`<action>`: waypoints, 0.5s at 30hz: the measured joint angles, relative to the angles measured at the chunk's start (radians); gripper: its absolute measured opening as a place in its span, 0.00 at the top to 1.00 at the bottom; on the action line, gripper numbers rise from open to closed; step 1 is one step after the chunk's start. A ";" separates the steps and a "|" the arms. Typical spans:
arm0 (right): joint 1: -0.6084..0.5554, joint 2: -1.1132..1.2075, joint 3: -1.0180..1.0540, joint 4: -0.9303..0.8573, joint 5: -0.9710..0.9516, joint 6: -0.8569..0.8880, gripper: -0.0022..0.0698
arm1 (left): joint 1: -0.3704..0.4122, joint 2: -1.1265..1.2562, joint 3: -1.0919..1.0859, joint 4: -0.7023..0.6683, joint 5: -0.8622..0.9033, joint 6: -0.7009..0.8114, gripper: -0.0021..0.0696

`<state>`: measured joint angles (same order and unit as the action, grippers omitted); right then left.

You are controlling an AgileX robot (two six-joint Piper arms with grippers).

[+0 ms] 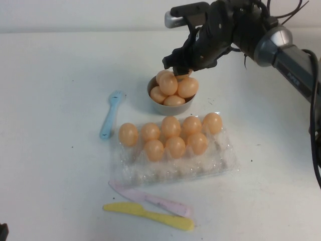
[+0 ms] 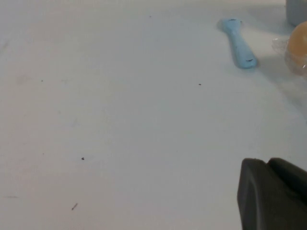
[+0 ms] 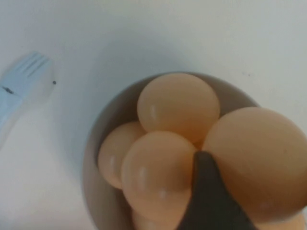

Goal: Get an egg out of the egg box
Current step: Place the egg in the bowl

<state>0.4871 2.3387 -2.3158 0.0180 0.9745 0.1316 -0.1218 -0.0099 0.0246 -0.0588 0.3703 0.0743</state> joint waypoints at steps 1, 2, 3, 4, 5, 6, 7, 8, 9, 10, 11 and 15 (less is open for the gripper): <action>-0.001 0.012 0.000 0.017 -0.006 -0.008 0.49 | 0.000 0.000 0.000 0.000 0.000 0.000 0.98; -0.003 0.019 0.000 0.027 -0.016 -0.016 0.49 | 0.000 0.000 0.000 0.000 0.000 0.000 0.98; -0.005 0.027 0.000 0.039 -0.023 -0.023 0.49 | 0.000 0.000 0.000 0.000 0.000 0.000 0.98; -0.008 0.031 -0.001 0.049 -0.031 -0.029 0.49 | 0.000 0.000 0.000 0.000 0.000 0.000 0.98; -0.011 0.035 -0.001 0.061 -0.035 -0.035 0.49 | 0.000 0.000 0.000 0.000 0.000 0.000 0.98; -0.011 0.037 -0.001 0.071 -0.043 -0.039 0.49 | 0.000 0.000 0.000 0.000 0.000 0.000 0.98; -0.013 0.038 -0.001 0.075 -0.049 -0.044 0.49 | 0.000 0.000 0.000 0.000 0.000 0.000 0.98; -0.013 0.039 -0.001 0.075 -0.053 -0.044 0.49 | 0.000 0.000 0.000 0.000 0.000 0.000 0.98; -0.015 0.040 -0.001 0.077 -0.053 -0.045 0.49 | 0.000 0.000 0.000 0.000 0.000 0.000 0.98; -0.016 0.040 -0.001 0.078 -0.053 -0.050 0.49 | 0.000 0.000 0.000 0.000 0.000 0.000 0.98; -0.018 0.040 -0.001 0.081 -0.053 -0.050 0.49 | 0.000 0.000 0.000 0.000 0.000 0.000 0.98; -0.020 0.041 -0.001 0.088 -0.053 -0.065 0.49 | 0.000 0.000 0.000 0.000 0.000 0.000 0.98</action>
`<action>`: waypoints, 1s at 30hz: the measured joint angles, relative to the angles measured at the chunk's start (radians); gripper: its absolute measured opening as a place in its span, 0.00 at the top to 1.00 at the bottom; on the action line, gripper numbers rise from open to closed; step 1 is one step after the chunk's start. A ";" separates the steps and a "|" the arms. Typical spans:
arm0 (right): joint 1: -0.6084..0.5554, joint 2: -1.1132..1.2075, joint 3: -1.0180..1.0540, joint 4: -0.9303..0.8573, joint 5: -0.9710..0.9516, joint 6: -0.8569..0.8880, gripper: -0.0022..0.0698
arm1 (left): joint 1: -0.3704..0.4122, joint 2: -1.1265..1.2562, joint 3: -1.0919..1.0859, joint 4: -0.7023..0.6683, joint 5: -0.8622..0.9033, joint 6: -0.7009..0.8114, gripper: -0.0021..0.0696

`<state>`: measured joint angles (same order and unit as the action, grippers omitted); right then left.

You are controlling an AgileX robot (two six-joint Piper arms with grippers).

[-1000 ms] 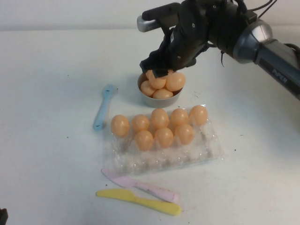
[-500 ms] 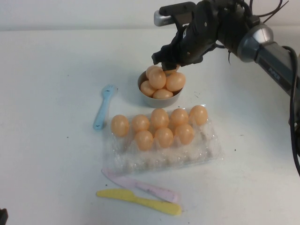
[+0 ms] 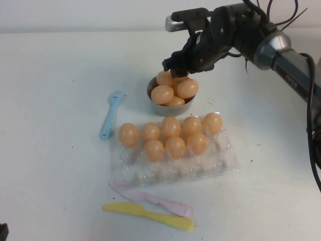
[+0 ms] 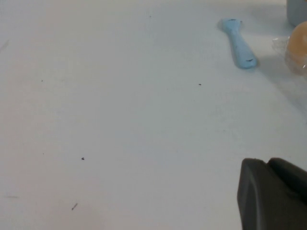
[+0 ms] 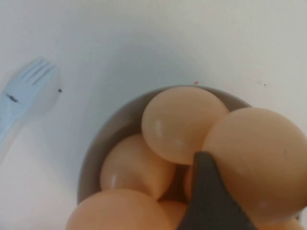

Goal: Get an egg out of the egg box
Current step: Place the egg in the bowl

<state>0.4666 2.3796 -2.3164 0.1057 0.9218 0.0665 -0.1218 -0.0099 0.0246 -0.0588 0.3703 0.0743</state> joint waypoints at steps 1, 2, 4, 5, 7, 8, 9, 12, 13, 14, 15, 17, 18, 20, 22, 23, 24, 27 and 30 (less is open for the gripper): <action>-0.002 0.000 0.000 0.002 0.000 -0.004 0.49 | 0.000 0.000 0.000 0.000 0.000 0.000 0.98; -0.002 0.000 0.000 0.004 0.000 -0.004 0.49 | 0.000 0.000 0.000 0.000 0.000 0.000 0.98; -0.002 0.000 0.000 0.006 -0.001 -0.006 0.49 | 0.000 0.000 0.000 0.000 0.000 0.000 0.98; -0.002 0.000 0.000 0.008 -0.001 -0.006 0.48 | 0.000 0.000 0.000 0.000 0.000 0.000 0.98; -0.002 0.000 0.000 0.019 -0.001 -0.010 0.47 | 0.000 0.000 0.000 0.000 0.000 0.000 0.98; -0.002 0.000 0.000 0.022 -0.001 -0.012 0.46 | 0.000 0.000 0.000 0.000 0.000 0.000 0.98; -0.002 0.000 0.000 0.024 -0.001 -0.014 0.46 | 0.000 0.000 0.000 0.000 0.000 0.000 0.98; -0.002 0.000 0.000 0.030 -0.001 -0.030 0.46 | 0.000 0.000 0.000 0.000 0.000 0.000 0.98; -0.002 0.000 0.000 0.031 -0.001 -0.032 0.46 | 0.000 0.000 0.000 0.000 0.000 0.000 0.98; -0.002 0.000 0.000 0.031 0.001 -0.034 0.46 | 0.000 0.000 0.000 0.000 0.000 0.000 0.98; -0.002 0.000 0.000 0.034 0.001 -0.036 0.46 | 0.000 0.000 0.000 0.000 0.000 0.000 0.98; -0.002 0.000 0.000 0.034 0.001 -0.041 0.45 | 0.000 0.000 0.000 0.000 0.000 0.000 0.98; -0.002 0.000 0.000 0.034 0.004 -0.045 0.45 | 0.000 0.000 0.000 0.000 0.000 0.000 0.98; -0.002 0.000 0.000 0.034 0.005 -0.054 0.44 | 0.000 0.000 0.000 0.000 0.000 0.000 0.98; -0.002 0.000 0.000 0.034 0.007 -0.058 0.42 | 0.000 0.000 0.000 0.000 0.000 0.000 0.98; -0.002 0.000 -0.002 0.034 0.007 -0.058 0.42 | 0.000 0.000 0.000 0.000 0.000 0.000 0.98; -0.002 0.000 -0.002 0.034 0.007 -0.058 0.41 | 0.000 0.000 0.000 0.000 0.000 0.000 0.98; -0.002 0.000 -0.002 0.034 0.007 -0.066 0.39 | 0.000 0.000 0.000 0.000 0.000 0.000 0.98; -0.002 0.000 -0.002 0.036 0.009 -0.076 0.38 | 0.000 0.000 0.000 0.000 0.000 0.000 0.98</action>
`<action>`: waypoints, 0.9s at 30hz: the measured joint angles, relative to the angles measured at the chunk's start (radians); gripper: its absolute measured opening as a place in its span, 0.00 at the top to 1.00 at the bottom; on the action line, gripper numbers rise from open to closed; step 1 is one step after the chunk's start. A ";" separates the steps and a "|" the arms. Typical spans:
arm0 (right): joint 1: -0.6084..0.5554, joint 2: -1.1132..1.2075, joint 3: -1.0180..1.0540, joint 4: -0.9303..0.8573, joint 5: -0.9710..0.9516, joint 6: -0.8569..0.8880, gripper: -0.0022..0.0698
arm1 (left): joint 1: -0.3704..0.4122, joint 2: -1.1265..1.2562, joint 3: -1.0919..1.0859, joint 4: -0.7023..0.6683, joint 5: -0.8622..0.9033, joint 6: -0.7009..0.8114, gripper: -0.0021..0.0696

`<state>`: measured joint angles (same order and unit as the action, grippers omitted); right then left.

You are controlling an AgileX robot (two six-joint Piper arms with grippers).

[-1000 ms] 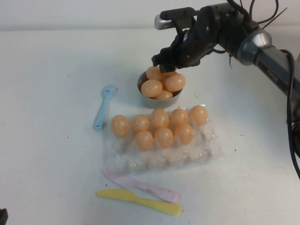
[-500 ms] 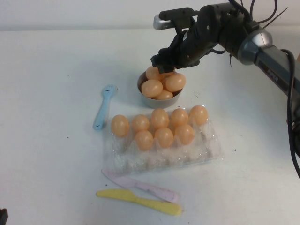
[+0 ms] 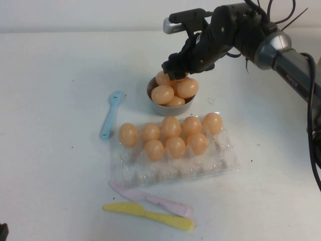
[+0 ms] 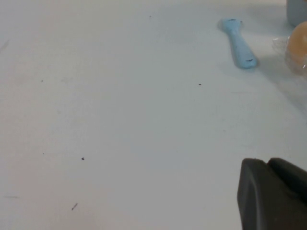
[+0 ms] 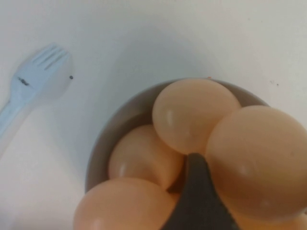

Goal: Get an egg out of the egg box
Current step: Place the egg in the bowl

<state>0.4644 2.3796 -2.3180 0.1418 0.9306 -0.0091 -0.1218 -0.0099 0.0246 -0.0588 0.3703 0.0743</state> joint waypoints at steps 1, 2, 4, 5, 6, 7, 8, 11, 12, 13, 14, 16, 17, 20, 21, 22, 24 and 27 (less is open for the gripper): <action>0.000 0.000 0.000 0.000 0.000 -0.012 0.38 | 0.000 0.000 0.000 0.000 0.000 0.000 0.98; 0.000 0.000 0.000 0.001 0.000 -0.024 0.38 | 0.000 0.000 0.000 0.000 0.000 0.000 0.98; 0.000 0.000 0.000 0.002 0.002 -0.034 0.38 | 0.000 0.000 0.000 0.000 0.000 0.000 0.98; 0.000 0.000 0.000 0.005 0.002 -0.040 0.38 | 0.000 0.000 0.000 0.000 0.000 0.000 0.98; 0.000 0.000 0.000 0.006 0.002 -0.044 0.38 | 0.000 0.000 0.000 0.000 0.000 0.000 0.98; 0.000 0.000 0.000 0.014 0.002 -0.051 0.38 | 0.000 0.000 0.000 0.000 0.000 0.000 0.98; 0.000 0.000 0.000 0.019 0.002 -0.057 0.38 | 0.000 0.000 0.000 0.000 0.000 0.000 0.98; 0.000 0.000 0.000 0.030 0.004 -0.067 0.38 | 0.000 0.000 0.000 0.000 0.000 0.000 0.98; 0.000 0.000 0.000 0.030 0.004 -0.069 0.38 | 0.000 0.000 0.000 0.000 0.000 0.000 0.98; 0.000 0.000 0.000 0.032 0.004 -0.069 0.38 | 0.000 0.000 0.000 0.000 0.000 0.000 0.98; 0.000 0.000 0.000 0.032 0.004 -0.071 0.38 | 0.000 0.000 0.000 0.000 0.000 0.000 0.98; 0.000 0.000 0.000 0.032 0.007 -0.083 0.38 | 0.000 0.000 0.000 0.000 0.000 0.000 0.98; 0.000 0.000 0.000 0.035 0.007 -0.085 0.38 | 0.000 0.000 0.000 0.000 0.000 0.000 0.98; 0.000 0.000 0.000 0.040 0.007 -0.091 0.38 | 0.000 0.000 0.000 0.000 0.000 0.000 0.98; 0.000 0.000 0.000 0.044 0.007 -0.091 0.38 | 0.000 0.000 0.000 0.000 0.000 0.000 0.98; 0.000 0.000 0.000 0.044 0.007 -0.093 0.38 | 0.000 0.000 0.000 0.000 0.000 0.000 0.98; 0.000 0.000 0.000 0.047 0.007 -0.093 0.38 | 0.000 0.000 0.000 0.000 0.000 0.000 0.98; 0.000 0.000 0.000 0.055 0.010 -0.106 0.38 | 0.000 0.000 0.000 0.000 0.000 0.000 0.98</action>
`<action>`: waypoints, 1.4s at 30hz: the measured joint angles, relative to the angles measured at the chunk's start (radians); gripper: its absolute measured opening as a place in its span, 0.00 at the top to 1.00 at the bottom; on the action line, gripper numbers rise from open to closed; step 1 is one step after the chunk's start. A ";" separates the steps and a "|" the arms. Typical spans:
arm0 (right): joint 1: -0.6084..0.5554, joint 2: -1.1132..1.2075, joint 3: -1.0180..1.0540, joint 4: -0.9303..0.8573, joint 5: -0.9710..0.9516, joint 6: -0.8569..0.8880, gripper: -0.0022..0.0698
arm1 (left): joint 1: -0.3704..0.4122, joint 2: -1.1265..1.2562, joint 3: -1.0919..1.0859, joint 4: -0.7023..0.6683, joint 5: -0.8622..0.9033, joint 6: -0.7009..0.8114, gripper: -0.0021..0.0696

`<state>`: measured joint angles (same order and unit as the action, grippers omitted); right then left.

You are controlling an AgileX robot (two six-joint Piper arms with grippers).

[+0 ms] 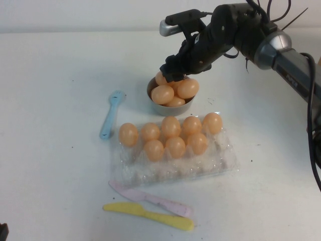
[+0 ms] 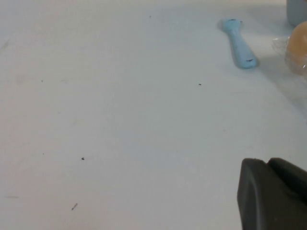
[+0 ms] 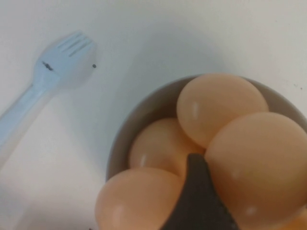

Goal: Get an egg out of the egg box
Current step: Place the egg in the bowl

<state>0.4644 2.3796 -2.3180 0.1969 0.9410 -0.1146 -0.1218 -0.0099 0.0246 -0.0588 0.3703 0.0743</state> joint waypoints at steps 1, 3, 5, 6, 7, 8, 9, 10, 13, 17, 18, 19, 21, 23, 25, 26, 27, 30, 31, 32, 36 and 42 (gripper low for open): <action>0.000 0.000 0.000 0.005 0.002 -0.005 0.38 | 0.000 0.000 0.000 0.000 0.000 0.000 0.98; 0.000 0.000 0.000 0.014 0.002 -0.012 0.38 | 0.000 0.000 0.000 0.000 0.000 0.000 0.98; 0.000 0.000 0.000 0.016 0.002 -0.015 0.38 | 0.000 0.000 0.000 0.000 0.000 0.000 0.98; 0.000 0.000 0.000 0.016 0.002 -0.015 0.38 | 0.000 0.000 0.000 0.000 0.000 0.000 0.98; 0.000 0.000 0.000 0.016 0.002 -0.015 0.38 | 0.000 0.000 0.000 0.000 0.000 0.000 0.98; 0.000 0.000 0.000 0.018 0.002 -0.015 0.38 | 0.000 0.000 0.000 0.000 0.000 0.000 0.98; 0.000 0.000 0.000 0.018 0.004 -0.017 0.38 | 0.000 0.000 0.000 0.000 0.000 0.000 0.98; 0.000 0.000 0.000 0.018 0.003 -0.017 0.38 | 0.000 0.000 0.000 0.000 0.000 0.000 0.98; 0.000 0.000 0.000 0.020 0.003 -0.017 0.38 | 0.000 0.000 0.000 0.000 0.000 0.000 0.98; 0.000 0.000 0.000 0.020 0.003 -0.017 0.38 | 0.000 0.000 0.000 0.000 0.000 0.000 0.98; 0.000 0.000 0.000 0.020 0.003 -0.017 0.38 | 0.000 0.000 0.000 0.000 0.000 0.000 0.98; 0.000 0.000 0.000 0.020 0.003 -0.017 0.38 | 0.000 0.000 0.000 0.000 0.000 0.000 0.98; 0.000 0.000 0.000 0.020 0.006 -0.017 0.38 | 0.000 0.000 0.000 0.000 0.000 0.000 0.98; 0.000 0.000 0.000 0.020 0.008 -0.017 0.36 | 0.000 0.000 0.000 0.000 0.000 0.000 0.98; 0.000 0.000 0.000 0.020 0.010 -0.017 0.34 | 0.000 0.000 0.000 0.000 0.000 0.000 0.98; 0.000 0.000 0.000 0.020 0.012 -0.017 0.33 | 0.000 0.000 0.000 0.000 0.000 0.000 0.98; 0.000 0.000 0.000 0.020 0.012 -0.017 0.32 | 0.000 0.000 0.000 0.000 0.000 0.000 0.98; 0.000 0.000 0.000 0.020 0.016 -0.017 0.29 | 0.000 0.000 0.000 0.000 0.000 0.000 0.98; 0.000 0.000 0.000 0.020 0.018 -0.017 0.28 | 0.000 0.000 0.000 0.000 0.000 0.000 0.98; 0.000 0.000 0.000 0.020 0.018 -0.017 0.28 | 0.000 0.000 0.000 0.000 0.000 0.000 0.98; 0.000 -0.004 0.000 0.020 0.018 -0.017 0.28 | 0.000 0.000 0.000 0.000 0.000 0.000 0.98; 0.000 -0.028 0.000 0.018 0.024 -0.017 0.28 | 0.000 0.000 0.000 0.000 0.000 0.000 0.98</action>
<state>0.4644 2.3517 -2.3180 0.2154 0.9651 -0.1312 -0.1218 -0.0099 0.0246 -0.0588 0.3703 0.0743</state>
